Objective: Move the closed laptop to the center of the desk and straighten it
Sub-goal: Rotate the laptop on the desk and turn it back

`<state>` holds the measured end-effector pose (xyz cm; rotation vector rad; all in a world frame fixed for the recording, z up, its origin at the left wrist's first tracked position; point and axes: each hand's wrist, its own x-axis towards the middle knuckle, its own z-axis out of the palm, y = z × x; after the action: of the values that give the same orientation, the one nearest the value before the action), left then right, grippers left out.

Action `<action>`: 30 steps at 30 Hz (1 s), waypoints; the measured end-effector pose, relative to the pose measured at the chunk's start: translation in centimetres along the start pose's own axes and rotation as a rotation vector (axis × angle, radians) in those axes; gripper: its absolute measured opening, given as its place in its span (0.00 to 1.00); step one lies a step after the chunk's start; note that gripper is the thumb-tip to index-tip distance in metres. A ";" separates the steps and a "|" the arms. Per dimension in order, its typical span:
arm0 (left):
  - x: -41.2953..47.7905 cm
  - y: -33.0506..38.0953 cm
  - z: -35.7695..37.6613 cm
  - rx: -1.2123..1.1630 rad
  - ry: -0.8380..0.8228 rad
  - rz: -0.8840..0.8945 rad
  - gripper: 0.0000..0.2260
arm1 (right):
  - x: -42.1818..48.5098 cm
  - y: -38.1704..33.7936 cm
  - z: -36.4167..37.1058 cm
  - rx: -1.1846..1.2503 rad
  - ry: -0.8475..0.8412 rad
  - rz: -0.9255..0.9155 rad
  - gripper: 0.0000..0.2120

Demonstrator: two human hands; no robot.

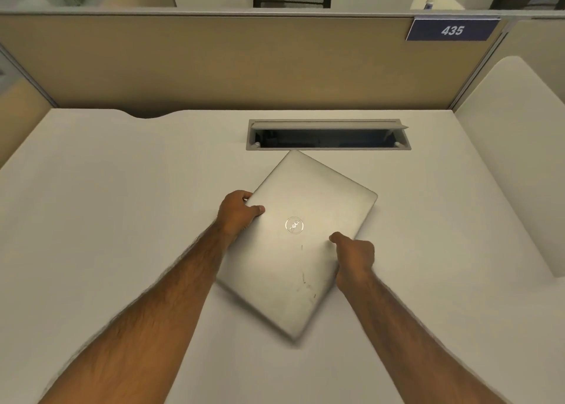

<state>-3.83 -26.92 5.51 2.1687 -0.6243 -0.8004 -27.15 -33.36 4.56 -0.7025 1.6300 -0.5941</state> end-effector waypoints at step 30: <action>-6.1 -3.4 3.8 -0.121 0.180 -0.142 0.19 | 6.4 -4.6 -0.3 -0.481 -0.120 -0.280 0.21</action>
<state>-10.03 -22.71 2.99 2.1608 -0.3260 -0.6876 -27.63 -41.15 3.60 -1.3104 1.5857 -0.3452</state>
